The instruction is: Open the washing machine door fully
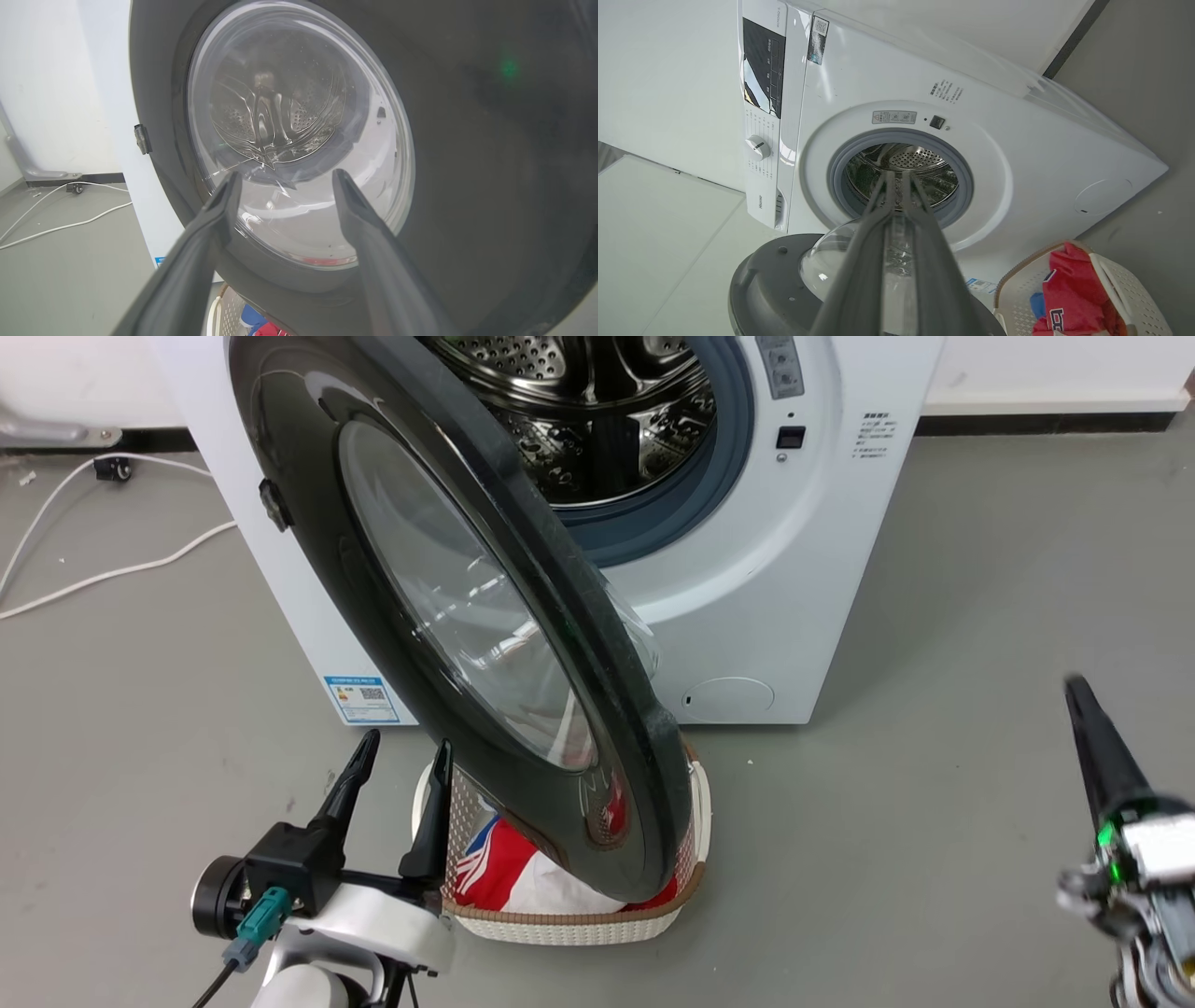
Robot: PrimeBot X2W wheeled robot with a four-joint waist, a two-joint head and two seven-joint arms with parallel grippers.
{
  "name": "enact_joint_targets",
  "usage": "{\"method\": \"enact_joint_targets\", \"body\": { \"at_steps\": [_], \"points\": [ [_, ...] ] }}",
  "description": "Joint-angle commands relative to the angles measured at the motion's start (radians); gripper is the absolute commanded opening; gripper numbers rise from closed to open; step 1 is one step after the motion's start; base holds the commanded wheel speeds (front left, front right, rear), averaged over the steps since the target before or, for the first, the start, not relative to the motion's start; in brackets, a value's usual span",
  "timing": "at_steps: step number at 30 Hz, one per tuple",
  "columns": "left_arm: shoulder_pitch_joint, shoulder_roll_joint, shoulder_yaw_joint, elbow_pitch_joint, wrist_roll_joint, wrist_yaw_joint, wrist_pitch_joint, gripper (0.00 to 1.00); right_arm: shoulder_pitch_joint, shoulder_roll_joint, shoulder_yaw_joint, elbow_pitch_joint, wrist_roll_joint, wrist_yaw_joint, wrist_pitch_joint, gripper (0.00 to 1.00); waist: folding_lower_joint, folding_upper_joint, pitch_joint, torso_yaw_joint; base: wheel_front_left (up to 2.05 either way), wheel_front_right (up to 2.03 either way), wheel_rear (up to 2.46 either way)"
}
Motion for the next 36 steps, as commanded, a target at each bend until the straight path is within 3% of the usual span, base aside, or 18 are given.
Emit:
{"method": "enact_joint_targets", "body": {
  "at_steps": [1, 2, 4, 5, 10, 13, 18, 21, 26, 36],
  "points": [
    [0.013, -0.001, 0.005, 0.001, 0.006, 0.001, -0.003, 1.0, 0.033, 0.0, -0.003, -0.014, -0.008, 0.003, -0.01, 0.86, 0.0001, 0.0, -0.008, -0.003, 0.0, 0.0, 0.0],
    [0.016, -0.002, 0.008, 0.001, 0.006, 0.001, -0.003, 1.0, 0.056, 0.001, -0.004, -0.025, -0.016, 0.003, -0.021, 1.0, 0.0001, 0.0, -0.012, -0.004, 0.0, 0.0, 0.0],
    [0.022, -0.005, 0.017, 0.001, 0.008, 0.001, -0.003, 1.0, 0.097, 0.002, 0.004, -0.048, -0.052, 0.003, -0.046, 1.0, 0.0001, 0.0, -0.02, -0.007, 0.0, 0.0, 0.0],
    [0.032, -0.01, 0.026, 0.002, 0.016, 0.001, -0.003, 1.0, 0.141, -0.011, 0.031, -0.083, -0.154, 0.003, -0.095, 1.0, 0.0001, 0.0, -0.028, -0.01, 0.0, 0.0, 0.0],
    [0.033, -0.013, 0.042, 0.002, 0.027, 0.001, -0.003, 1.0, 0.168, -0.038, 0.069, -0.137, -0.418, 0.003, -0.211, 1.0, 0.0001, 0.0, -0.032, -0.007, 0.0, 0.0, 0.0],
    [0.03, -0.016, 0.05, -0.005, 0.038, 0.003, -0.003, 1.0, 0.175, -0.069, 0.058, -0.162, -0.65, 0.002, -0.267, 1.0, 0.0001, 0.0, -0.035, 0.001, 0.0, 0.0, 0.0],
    [0.038, -0.02, 0.061, -0.009, 0.052, 0.004, -0.003, 1.0, 0.193, -0.055, 0.056, -0.207, -0.936, 0.001, -0.282, 1.0, 0.0001, 0.0, -0.041, 0.013, 0.0, 0.0, 0.0],
    [0.041, -0.021, 0.065, -0.007, 0.06, 0.003, -0.003, 1.0, 0.216, -0.041, 0.077, -0.217, -1.044, 0.001, -0.275, 1.0, 0.0001, 0.0, -0.045, 0.021, 0.0, 0.0, 0.0],
    [0.051, -0.023, 0.066, 0.002, 0.068, 0.003, -0.003, 1.0, 0.252, -0.013, 0.132, -0.192, -1.119, 0.001, -0.278, 1.0, 0.0001, 0.0, -0.05, 0.026, 0.0, 0.0, 0.0],
    [0.055, -0.028, 0.065, 0.023, 0.077, 0.003, -0.003, 1.0, 0.242, 0.011, 0.172, -0.137, -1.139, 0.001, -0.301, 1.0, 0.0001, 0.0, -0.051, 0.022, 0.0, 0.0, 0.0]
  ]
}}
